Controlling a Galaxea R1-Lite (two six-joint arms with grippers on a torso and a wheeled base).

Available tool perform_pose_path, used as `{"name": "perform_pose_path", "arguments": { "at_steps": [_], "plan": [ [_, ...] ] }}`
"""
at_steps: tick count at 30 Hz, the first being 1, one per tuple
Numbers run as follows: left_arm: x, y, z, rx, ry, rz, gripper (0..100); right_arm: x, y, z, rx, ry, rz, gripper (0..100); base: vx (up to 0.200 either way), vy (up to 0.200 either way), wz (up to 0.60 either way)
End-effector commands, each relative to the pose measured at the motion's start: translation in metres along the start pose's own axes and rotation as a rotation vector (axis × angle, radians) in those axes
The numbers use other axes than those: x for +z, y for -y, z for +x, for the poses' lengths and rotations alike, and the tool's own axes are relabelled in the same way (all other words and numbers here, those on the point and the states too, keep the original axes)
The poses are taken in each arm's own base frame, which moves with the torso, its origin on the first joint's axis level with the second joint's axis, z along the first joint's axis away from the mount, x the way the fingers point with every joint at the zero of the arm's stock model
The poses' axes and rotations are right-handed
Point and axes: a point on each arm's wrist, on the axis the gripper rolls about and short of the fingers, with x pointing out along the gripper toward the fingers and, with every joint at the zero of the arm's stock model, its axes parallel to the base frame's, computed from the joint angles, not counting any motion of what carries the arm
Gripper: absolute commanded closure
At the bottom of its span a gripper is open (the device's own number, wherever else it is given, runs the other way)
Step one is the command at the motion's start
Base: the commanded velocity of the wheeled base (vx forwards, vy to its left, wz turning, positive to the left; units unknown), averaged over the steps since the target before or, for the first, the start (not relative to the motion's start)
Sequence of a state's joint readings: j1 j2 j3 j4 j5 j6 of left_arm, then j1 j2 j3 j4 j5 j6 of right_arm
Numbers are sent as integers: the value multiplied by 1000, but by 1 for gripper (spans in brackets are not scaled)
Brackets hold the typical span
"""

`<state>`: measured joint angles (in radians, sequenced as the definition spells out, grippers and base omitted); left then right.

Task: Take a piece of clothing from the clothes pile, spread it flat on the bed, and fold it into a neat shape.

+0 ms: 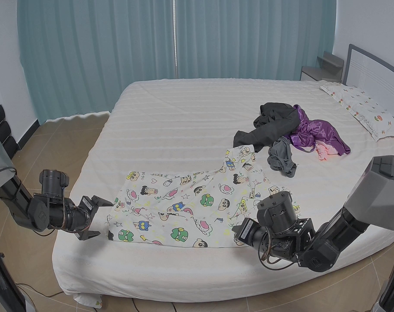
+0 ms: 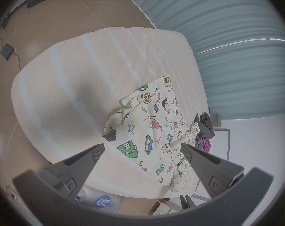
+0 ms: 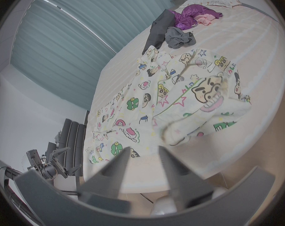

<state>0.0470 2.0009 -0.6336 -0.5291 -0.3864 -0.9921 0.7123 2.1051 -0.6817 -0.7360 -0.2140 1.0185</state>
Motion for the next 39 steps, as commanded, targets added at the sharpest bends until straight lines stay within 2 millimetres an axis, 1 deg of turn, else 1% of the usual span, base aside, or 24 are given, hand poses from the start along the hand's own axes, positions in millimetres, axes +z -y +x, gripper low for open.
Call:
{"name": "perform_pose_path", "arguments": {
  "at_steps": [1,4,5,10,15,20,27,35,39],
  "plan": [
    [0,-2,2,7,-4,-4,0,1,-2,-7,12,2,2,0,0,0,0],
    [0,-2,2,8,-5,-5,0,6,7,-22,7,6,27,0,0,0,0],
    [0,-2,2,7,-4,-4,0,7,8,-24,6,6,28,0,0,0,0],
    [0,-2,2,9,-6,-5,0,29,41,-34,-67,26,81,0,0,0,0],
    [-1,-3,2,9,-9,-5,0,41,70,-39,-119,8,98,0,0,0,0],
    [-2,-3,3,10,-11,-4,0,53,85,-36,-128,39,120,0,0,0,0],
    [-2,-3,3,10,-11,-4,0,61,89,-25,-120,66,137,0,0,0,0],
    [-1,-3,3,10,-11,-4,0,67,90,1,-103,80,144,0,0,0,0],
    [-1,-3,3,10,-11,-4,0,68,89,6,-99,77,144,0,0,0,0]
  ]
}}
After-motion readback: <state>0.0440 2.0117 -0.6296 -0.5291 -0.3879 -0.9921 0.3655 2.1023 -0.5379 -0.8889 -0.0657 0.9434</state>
